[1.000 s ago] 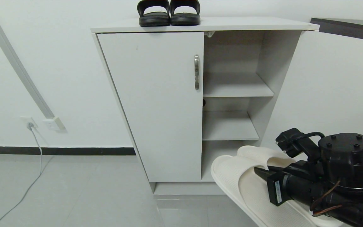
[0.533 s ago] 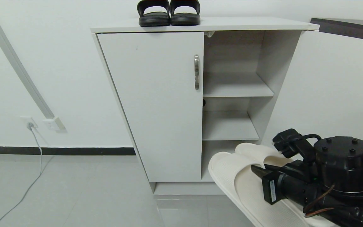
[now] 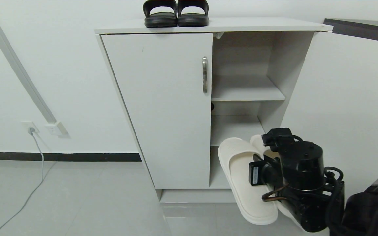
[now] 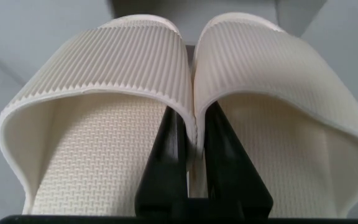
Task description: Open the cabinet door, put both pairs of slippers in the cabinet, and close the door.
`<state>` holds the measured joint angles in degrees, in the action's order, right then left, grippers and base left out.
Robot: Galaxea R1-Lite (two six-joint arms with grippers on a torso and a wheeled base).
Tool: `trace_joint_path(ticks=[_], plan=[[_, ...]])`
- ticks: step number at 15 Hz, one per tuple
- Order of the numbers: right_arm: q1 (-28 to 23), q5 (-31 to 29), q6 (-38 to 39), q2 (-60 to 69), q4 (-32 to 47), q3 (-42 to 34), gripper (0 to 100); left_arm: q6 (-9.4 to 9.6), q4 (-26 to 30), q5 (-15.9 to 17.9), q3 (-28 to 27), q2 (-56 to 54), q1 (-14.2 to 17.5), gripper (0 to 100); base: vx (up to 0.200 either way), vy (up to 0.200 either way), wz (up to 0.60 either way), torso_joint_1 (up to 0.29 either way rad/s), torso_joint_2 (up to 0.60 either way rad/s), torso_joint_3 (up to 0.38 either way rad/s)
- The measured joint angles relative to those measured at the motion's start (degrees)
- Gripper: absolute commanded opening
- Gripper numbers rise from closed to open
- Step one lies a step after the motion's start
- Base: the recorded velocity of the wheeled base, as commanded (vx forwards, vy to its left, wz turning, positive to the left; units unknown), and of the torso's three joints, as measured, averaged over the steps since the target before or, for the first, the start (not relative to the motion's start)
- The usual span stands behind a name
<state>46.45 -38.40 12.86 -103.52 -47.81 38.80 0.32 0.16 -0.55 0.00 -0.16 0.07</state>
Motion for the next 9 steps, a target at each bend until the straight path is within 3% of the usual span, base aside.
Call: trace_joint_path(ticks=[4,9], plan=[[-1.0,-1.3,0.51,-4.45,-0.13,2.16,0,-0.13,0.02,-0.02,0.0,0.0,0.0,0,0.0,-0.2,0.0,0.006,0.01,0.001],[-0.89,-0.71,0.46,-7.03,-1.65,2.9,0,-0.07,0.05,-0.05,0.0,0.0,-0.07,0,0.0,0.0,0.0,0.0,0.0,0.0]])
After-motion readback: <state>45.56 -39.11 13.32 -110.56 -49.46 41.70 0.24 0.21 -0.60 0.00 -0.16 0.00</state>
